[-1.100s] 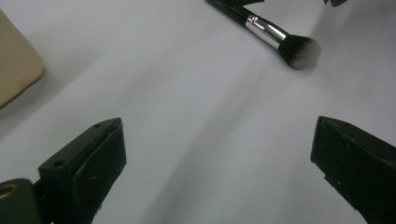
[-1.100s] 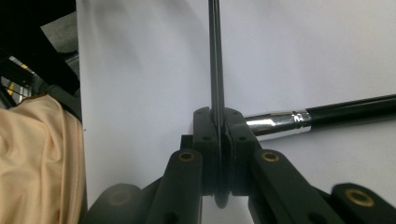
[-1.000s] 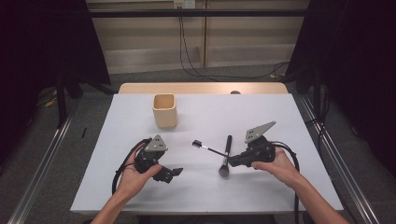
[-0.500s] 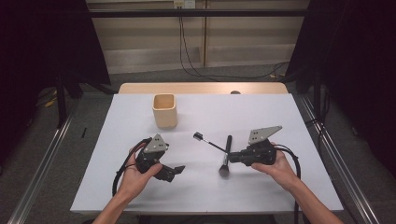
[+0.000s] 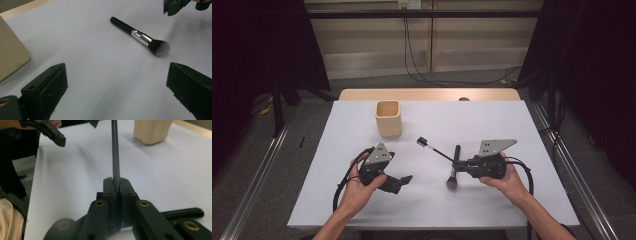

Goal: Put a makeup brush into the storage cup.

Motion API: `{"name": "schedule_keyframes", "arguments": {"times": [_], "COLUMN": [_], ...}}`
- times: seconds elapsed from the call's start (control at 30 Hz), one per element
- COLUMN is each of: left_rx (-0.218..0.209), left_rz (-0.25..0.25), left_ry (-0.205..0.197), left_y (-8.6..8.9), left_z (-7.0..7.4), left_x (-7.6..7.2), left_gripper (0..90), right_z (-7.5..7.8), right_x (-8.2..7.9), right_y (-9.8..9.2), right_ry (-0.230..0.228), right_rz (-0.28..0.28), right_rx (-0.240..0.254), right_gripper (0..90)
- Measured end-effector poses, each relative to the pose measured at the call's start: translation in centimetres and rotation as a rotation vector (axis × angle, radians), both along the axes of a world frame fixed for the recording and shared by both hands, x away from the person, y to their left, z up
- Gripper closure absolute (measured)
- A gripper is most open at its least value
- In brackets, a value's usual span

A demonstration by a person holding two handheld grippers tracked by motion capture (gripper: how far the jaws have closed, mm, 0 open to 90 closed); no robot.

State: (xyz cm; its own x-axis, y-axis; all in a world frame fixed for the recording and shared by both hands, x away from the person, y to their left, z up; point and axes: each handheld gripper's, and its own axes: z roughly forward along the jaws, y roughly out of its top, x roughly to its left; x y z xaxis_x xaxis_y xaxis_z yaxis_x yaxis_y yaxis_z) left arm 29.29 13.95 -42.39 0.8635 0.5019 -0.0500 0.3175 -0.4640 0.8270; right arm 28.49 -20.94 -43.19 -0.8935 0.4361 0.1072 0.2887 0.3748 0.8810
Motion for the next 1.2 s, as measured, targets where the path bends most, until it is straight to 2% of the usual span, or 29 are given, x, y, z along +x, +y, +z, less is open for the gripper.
{"name": "schedule_keyframes", "arguments": {"times": [0.07,0.1,0.27,0.3,0.33,0.37,0.5,0.63,0.77,0.8,0.87,0.93,1.0,1.07,1.17,1.2], "left_rx": [-0.023,-0.02,-0.083,-0.083,-0.128,-0.135,-0.214,-0.235,-0.264,-0.253,-0.262,-0.254,-0.257,-0.243,-0.246,-0.26], "left_rz": [0.006,0.012,0.014,0.014,0.024,0.026,0.026,0.016,-0.015,-0.014,-0.016,-0.021,-0.024,-0.038,-0.034,-0.037], "left_ry": [0.0,-0.008,-0.04,-0.04,-0.074,-0.079,-0.065,-0.092,-0.094,-0.097,-0.1,-0.102,-0.09,-0.1,-0.095,-0.093], "left_y": [-0.1,-0.2,-0.6,-0.6,-0.9,-0.9,-1.7,-2.6,-3.3,-3.6,-4.1,-4.6,-5.0,-5.5,-6.0,-6.1], "left_z": [0.0,0.1,0.2,0.2,0.3,0.3,0.4,0.8,1.4,1.5,1.6,1.7,1.8,1.9,2.1,2.1], "left_x": [0.0,0.0,0.0,0.0,-0.1,0.0,0.1,-0.2,-0.2,-0.1,0.0,0.2,0.4,0.5,0.6,0.7], "left_gripper": [3.7,3.8,5.4,5.4,5.5,5.5,6.3,5.5,3.1,1.8,1.2,1.6,1.7,2.6,4.4,5.9], "right_z": [0.1,0.1,0.3,0.3,0.2,0.2,0.4,0.4,0.4,0.4,0.5,0.6,0.6,0.7,0.7,0.7], "right_x": [0.0,0.0,0.0,-0.1,-0.1,-0.1,-0.1,-0.2,-0.3,-0.3,-0.3,-0.3,-0.3,-0.3,-0.2,-0.2], "right_y": [-0.1,-0.1,-0.4,-0.4,-0.4,-0.4,-0.5,-0.3,-0.1,0.0,0.0,-0.1,-0.2,-0.3,-0.4,-0.3], "right_ry": [-0.009,-0.011,-0.019,-0.017,-0.015,-0.013,-0.026,-0.032,-0.031,-0.031,-0.035,-0.036,-0.039,-0.04,-0.037,-0.038], "right_rz": [-0.002,-0.001,-0.007,-0.008,-0.009,-0.014,-0.013,-0.002,0.005,0.008,0.006,-0.004,-0.002,-0.006,-0.006,-0.005], "right_rx": [0.021,0.034,0.083,0.09,0.094,0.095,0.115,0.119,0.124,0.129,0.134,0.135,0.136,0.138,0.141,0.14], "right_gripper": [85.7,85.8,85.8,85.8,85.8,85.8,85.8,85.8,85.8,85.8,85.8,85.8,85.8,85.8,85.8,85.7]}}
